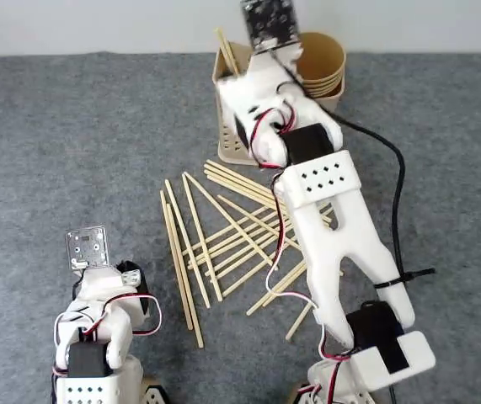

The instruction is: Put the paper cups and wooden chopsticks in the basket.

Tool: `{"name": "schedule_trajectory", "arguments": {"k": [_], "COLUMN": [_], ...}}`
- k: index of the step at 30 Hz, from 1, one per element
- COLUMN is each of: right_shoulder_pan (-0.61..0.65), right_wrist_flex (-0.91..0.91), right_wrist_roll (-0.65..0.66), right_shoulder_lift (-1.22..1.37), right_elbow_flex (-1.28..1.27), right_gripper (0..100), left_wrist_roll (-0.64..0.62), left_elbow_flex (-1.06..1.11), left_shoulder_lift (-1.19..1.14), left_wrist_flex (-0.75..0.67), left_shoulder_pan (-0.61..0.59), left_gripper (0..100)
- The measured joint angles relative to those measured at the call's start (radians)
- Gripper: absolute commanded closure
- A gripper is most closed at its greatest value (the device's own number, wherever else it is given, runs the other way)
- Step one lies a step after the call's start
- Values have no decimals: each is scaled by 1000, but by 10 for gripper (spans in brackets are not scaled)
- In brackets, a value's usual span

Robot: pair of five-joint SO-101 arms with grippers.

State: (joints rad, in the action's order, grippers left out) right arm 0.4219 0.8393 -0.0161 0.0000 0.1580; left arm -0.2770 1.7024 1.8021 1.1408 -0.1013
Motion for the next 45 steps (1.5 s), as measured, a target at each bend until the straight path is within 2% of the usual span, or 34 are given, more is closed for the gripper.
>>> {"name": "schedule_trajectory", "arguments": {"k": [6,11,21,30,37,41,45], "right_shoulder_pan": [80,129,249,313,338,338,333], "right_wrist_flex": [311,394,390,316,316,308,265], "right_wrist_roll": [-9,-9,-78,-81,-81,-81,-81], "right_shoulder_lift": [8,117,390,440,486,517,551], "right_elbow_flex": [0,0,0,0,0,0,0], "right_gripper": [794,790,790,789,656,686,775], "left_wrist_roll": [0,0,0,0,0,0,0], "left_elbow_flex": [0,0,0,0,0,0,0], "left_shoulder_lift": [0,0,0,0,0,0,0], "left_wrist_flex": [0,0,0,0,0,0,0], "left_shoulder_pan": [0,0,0,0,0,0,0], "left_gripper": [986,986,986,986,986,986,986]}}
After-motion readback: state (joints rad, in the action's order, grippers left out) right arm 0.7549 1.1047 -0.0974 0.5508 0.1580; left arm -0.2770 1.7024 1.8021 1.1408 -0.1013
